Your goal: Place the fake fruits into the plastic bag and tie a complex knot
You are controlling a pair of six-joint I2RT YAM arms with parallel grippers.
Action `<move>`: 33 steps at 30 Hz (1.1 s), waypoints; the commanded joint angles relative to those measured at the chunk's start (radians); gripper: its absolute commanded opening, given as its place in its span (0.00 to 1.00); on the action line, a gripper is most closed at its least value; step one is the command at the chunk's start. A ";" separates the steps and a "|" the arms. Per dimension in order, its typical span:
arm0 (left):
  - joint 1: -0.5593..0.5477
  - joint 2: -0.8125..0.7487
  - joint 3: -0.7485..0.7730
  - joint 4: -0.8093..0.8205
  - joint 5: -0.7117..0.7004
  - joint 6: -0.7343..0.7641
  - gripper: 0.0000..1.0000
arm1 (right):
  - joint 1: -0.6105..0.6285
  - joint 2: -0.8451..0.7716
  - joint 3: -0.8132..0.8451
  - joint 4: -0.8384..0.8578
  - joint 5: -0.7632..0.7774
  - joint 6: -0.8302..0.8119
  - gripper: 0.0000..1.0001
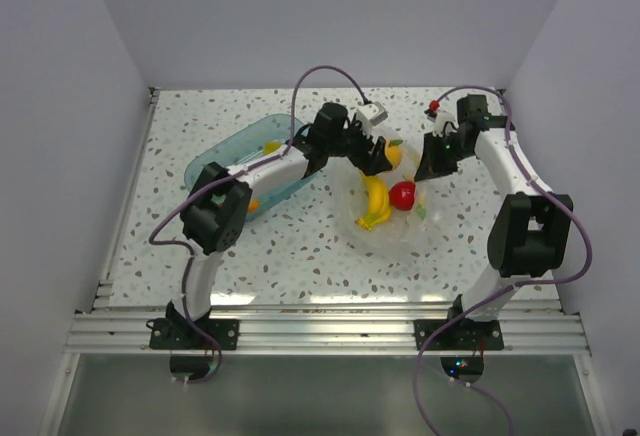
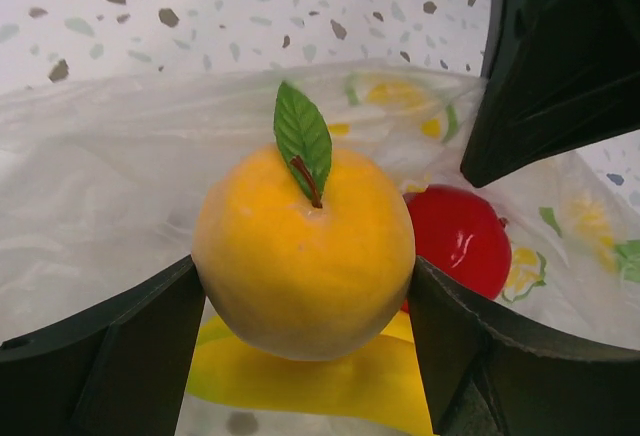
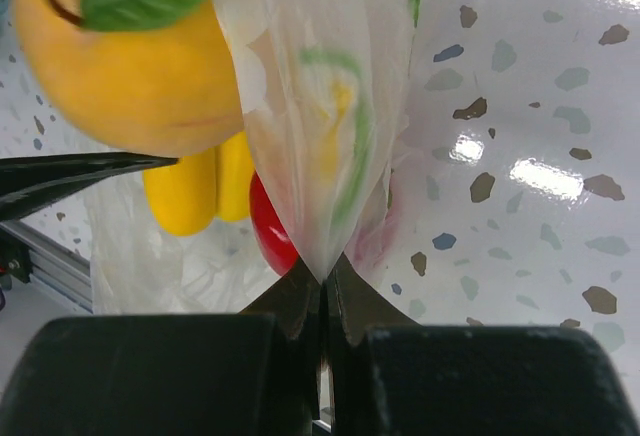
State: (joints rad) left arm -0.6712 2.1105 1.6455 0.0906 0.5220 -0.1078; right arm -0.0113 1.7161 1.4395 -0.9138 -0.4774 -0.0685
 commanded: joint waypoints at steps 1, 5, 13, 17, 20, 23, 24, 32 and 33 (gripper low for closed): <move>-0.034 0.041 0.042 0.116 -0.005 -0.058 0.55 | 0.004 0.016 0.042 0.033 0.031 0.021 0.00; -0.051 0.075 0.027 0.078 -0.079 -0.027 0.54 | 0.002 0.001 0.045 0.058 0.094 0.044 0.00; -0.074 0.068 -0.041 -0.038 -0.241 0.080 0.57 | -0.001 -0.030 0.061 0.078 0.106 0.053 0.00; -0.073 0.052 -0.015 -0.146 -0.229 0.103 0.85 | -0.001 -0.039 0.039 0.078 0.069 0.024 0.00; -0.071 -0.055 -0.027 -0.167 -0.137 0.152 1.00 | -0.001 -0.026 0.026 0.053 0.031 -0.005 0.00; -0.070 -0.206 -0.056 -0.201 -0.025 0.184 1.00 | -0.001 -0.015 0.012 0.050 0.019 -0.017 0.00; -0.070 -0.275 -0.059 -0.216 -0.011 0.209 1.00 | -0.001 -0.012 0.003 0.052 0.011 -0.020 0.00; 0.111 -0.454 -0.082 -0.478 0.076 0.465 1.00 | -0.001 -0.019 -0.005 0.058 -0.010 -0.019 0.00; 0.146 -0.461 -0.096 -0.497 0.090 0.537 1.00 | -0.001 -0.019 0.001 0.058 -0.015 -0.020 0.00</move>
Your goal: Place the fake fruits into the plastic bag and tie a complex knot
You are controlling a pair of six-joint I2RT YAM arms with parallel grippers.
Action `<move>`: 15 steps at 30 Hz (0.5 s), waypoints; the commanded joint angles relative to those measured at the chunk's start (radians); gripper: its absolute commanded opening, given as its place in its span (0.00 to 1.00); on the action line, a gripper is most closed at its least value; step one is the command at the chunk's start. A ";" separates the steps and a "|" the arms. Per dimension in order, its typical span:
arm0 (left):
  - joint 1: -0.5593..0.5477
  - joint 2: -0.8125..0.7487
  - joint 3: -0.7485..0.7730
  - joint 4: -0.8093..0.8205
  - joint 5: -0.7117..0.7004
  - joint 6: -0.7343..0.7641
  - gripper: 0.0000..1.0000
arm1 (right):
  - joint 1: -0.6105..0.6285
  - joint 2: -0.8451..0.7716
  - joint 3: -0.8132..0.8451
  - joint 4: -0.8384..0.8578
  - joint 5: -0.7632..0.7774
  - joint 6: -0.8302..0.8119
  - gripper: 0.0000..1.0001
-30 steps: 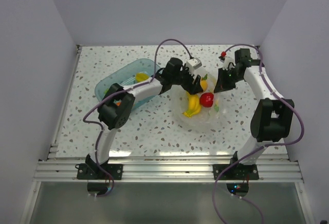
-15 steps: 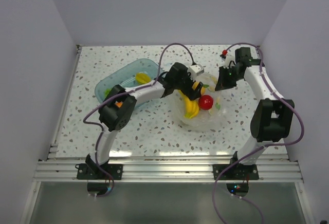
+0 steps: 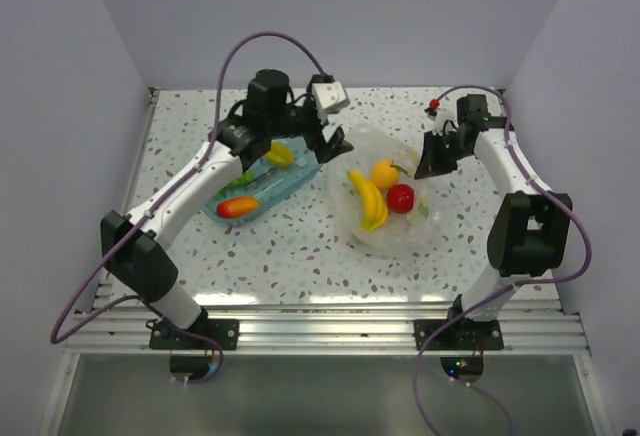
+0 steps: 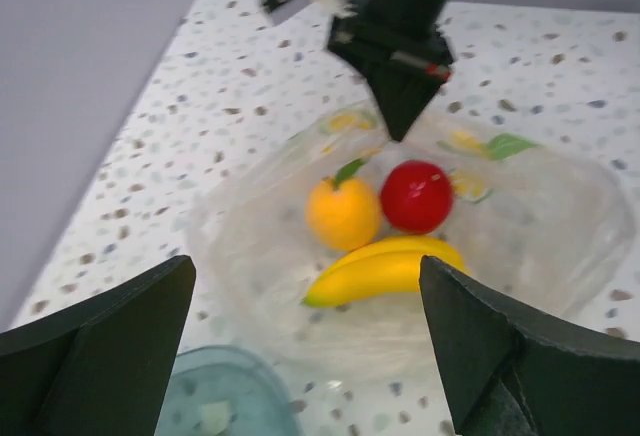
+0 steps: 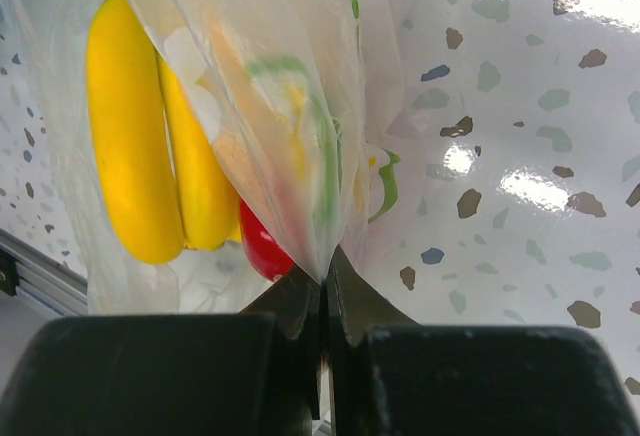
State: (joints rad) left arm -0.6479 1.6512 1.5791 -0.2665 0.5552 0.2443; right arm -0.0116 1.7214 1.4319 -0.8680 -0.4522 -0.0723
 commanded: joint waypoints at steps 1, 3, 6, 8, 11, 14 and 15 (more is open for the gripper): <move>0.180 -0.005 -0.033 -0.163 0.058 0.228 1.00 | -0.001 -0.025 0.010 0.008 -0.045 -0.017 0.00; 0.229 -0.010 -0.054 -0.188 0.028 0.304 1.00 | -0.001 -0.022 0.016 0.003 -0.045 -0.017 0.00; 0.298 0.018 -0.079 -0.211 -0.026 0.488 0.99 | -0.001 -0.017 0.021 -0.005 -0.048 -0.024 0.00; 0.347 0.041 -0.079 -0.223 -0.034 0.550 0.99 | -0.001 -0.014 0.022 -0.009 -0.051 -0.027 0.00; 0.387 0.107 -0.050 -0.256 -0.025 0.654 0.99 | 0.001 -0.010 0.013 -0.014 -0.048 -0.041 0.00; 0.390 0.169 -0.022 -0.286 -0.047 0.754 0.98 | 0.004 -0.023 -0.001 0.000 -0.019 -0.066 0.00; 0.390 0.191 -0.025 -0.281 -0.051 0.763 0.98 | 0.004 -0.026 -0.014 0.006 -0.013 -0.075 0.00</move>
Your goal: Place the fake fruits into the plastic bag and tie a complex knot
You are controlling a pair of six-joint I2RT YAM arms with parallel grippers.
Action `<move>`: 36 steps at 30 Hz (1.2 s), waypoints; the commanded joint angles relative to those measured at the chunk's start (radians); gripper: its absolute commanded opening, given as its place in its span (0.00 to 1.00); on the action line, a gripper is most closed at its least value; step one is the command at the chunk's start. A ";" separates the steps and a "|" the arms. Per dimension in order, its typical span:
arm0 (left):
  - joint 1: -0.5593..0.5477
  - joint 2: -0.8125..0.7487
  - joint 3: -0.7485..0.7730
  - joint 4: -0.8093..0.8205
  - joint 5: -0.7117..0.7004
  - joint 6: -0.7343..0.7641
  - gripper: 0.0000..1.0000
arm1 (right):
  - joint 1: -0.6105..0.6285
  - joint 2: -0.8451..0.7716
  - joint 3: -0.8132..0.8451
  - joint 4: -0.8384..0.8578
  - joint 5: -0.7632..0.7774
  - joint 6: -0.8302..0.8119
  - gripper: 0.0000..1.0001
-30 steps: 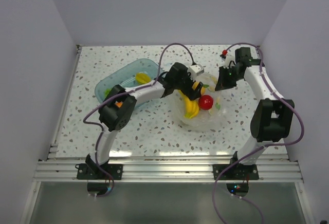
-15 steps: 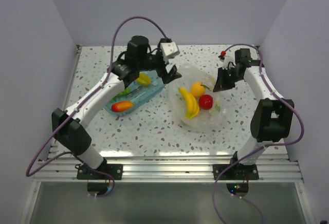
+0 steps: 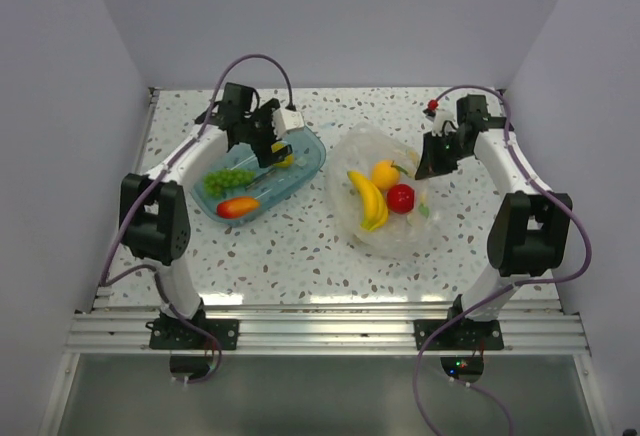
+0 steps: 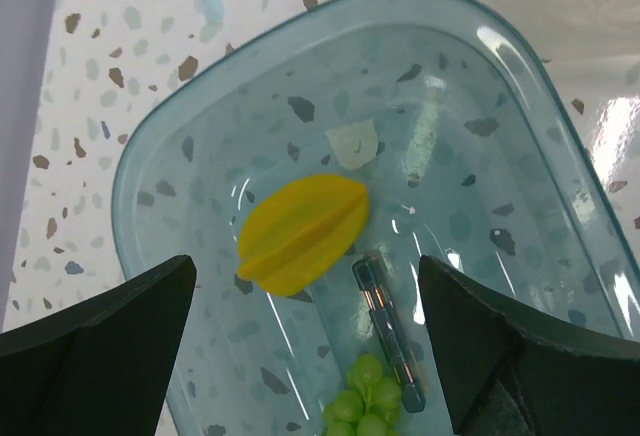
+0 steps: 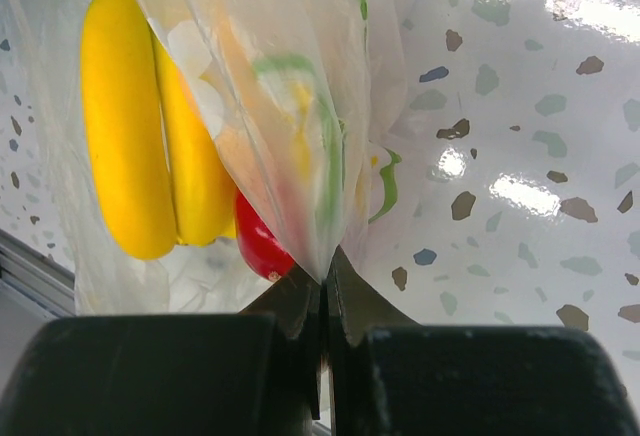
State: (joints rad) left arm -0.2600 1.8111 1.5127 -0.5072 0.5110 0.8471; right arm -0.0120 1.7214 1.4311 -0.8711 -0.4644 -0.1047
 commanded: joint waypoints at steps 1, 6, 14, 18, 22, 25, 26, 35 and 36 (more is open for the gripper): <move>0.002 0.040 0.040 -0.039 -0.008 0.177 0.98 | 0.004 -0.028 -0.018 0.014 0.001 -0.049 0.00; 0.002 0.099 0.049 -0.065 -0.029 0.289 0.99 | 0.030 -0.039 -0.043 0.023 -0.028 -0.108 0.00; 0.002 0.145 0.020 -0.085 -0.074 0.398 1.00 | 0.107 -0.023 -0.034 0.070 0.052 -0.170 0.00; 0.002 0.180 0.009 -0.056 -0.112 0.411 1.00 | 0.121 0.017 0.008 0.055 0.056 -0.167 0.00; 0.002 0.215 0.012 -0.034 -0.140 0.440 0.96 | 0.129 0.027 0.026 0.047 0.055 -0.161 0.00; -0.001 0.235 0.018 -0.027 -0.140 0.461 0.93 | 0.129 0.027 0.026 0.044 0.053 -0.156 0.00; -0.002 0.240 0.017 -0.022 -0.138 0.466 0.92 | 0.130 0.027 0.025 0.046 0.053 -0.155 0.00; -0.019 0.199 -0.019 0.078 -0.140 0.449 0.47 | 0.133 0.033 0.046 0.027 0.056 -0.155 0.00; -0.019 0.183 -0.020 0.078 -0.117 0.442 0.43 | 0.135 0.033 0.048 0.027 0.056 -0.155 0.00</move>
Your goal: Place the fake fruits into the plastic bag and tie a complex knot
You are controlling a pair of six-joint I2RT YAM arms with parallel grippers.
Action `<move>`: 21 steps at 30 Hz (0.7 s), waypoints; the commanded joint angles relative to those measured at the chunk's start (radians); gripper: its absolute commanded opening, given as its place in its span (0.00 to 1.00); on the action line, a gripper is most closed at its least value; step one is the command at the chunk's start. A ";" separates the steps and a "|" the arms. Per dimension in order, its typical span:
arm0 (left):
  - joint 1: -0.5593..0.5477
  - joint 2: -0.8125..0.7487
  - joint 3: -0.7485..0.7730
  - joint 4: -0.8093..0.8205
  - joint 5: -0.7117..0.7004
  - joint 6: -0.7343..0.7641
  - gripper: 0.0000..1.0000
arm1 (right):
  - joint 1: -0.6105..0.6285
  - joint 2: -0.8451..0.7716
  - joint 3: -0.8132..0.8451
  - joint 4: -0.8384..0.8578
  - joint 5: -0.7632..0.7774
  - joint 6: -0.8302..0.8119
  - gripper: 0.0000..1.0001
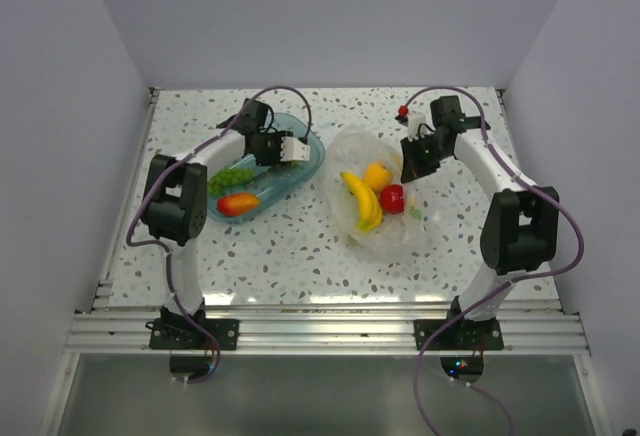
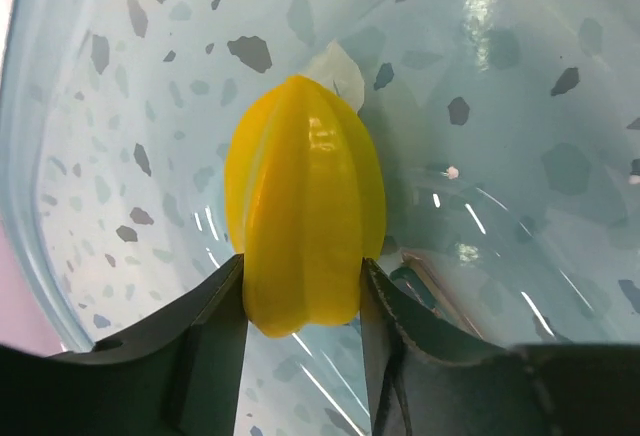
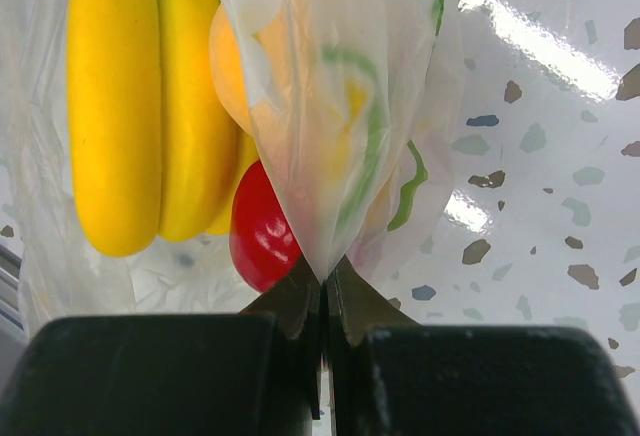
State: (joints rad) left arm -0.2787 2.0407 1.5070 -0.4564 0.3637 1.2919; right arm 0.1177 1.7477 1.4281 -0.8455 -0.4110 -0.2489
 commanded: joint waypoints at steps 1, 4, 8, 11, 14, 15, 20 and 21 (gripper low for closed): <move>-0.001 -0.078 -0.014 0.022 0.043 -0.011 0.38 | 0.005 0.004 0.054 0.002 0.003 -0.010 0.00; -0.001 -0.126 -0.005 -0.008 0.073 -0.054 0.29 | 0.003 0.006 0.061 0.000 -0.003 -0.009 0.00; -0.007 -0.215 0.054 -0.071 0.092 -0.120 0.24 | 0.003 0.001 0.060 0.005 -0.012 0.005 0.00; -0.022 -0.276 0.110 -0.084 0.112 -0.195 0.24 | 0.004 -0.007 0.046 0.019 -0.023 0.017 0.00; -0.074 -0.327 0.147 -0.105 0.175 -0.264 0.24 | 0.005 -0.013 0.045 0.022 -0.028 0.025 0.00; -0.098 -0.339 0.145 -0.100 0.181 -0.285 0.25 | 0.004 -0.016 0.045 0.022 -0.031 0.026 0.00; -0.279 -0.364 0.092 -0.018 0.181 -0.422 0.28 | 0.004 -0.040 0.052 0.022 -0.054 0.053 0.00; -0.295 -0.360 0.085 0.031 0.185 -0.454 0.27 | 0.005 -0.045 0.057 0.019 -0.054 0.056 0.00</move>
State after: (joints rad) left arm -0.5034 1.6764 1.6138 -0.5068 0.4965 0.9749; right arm 0.1177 1.7473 1.4456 -0.8448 -0.4252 -0.2203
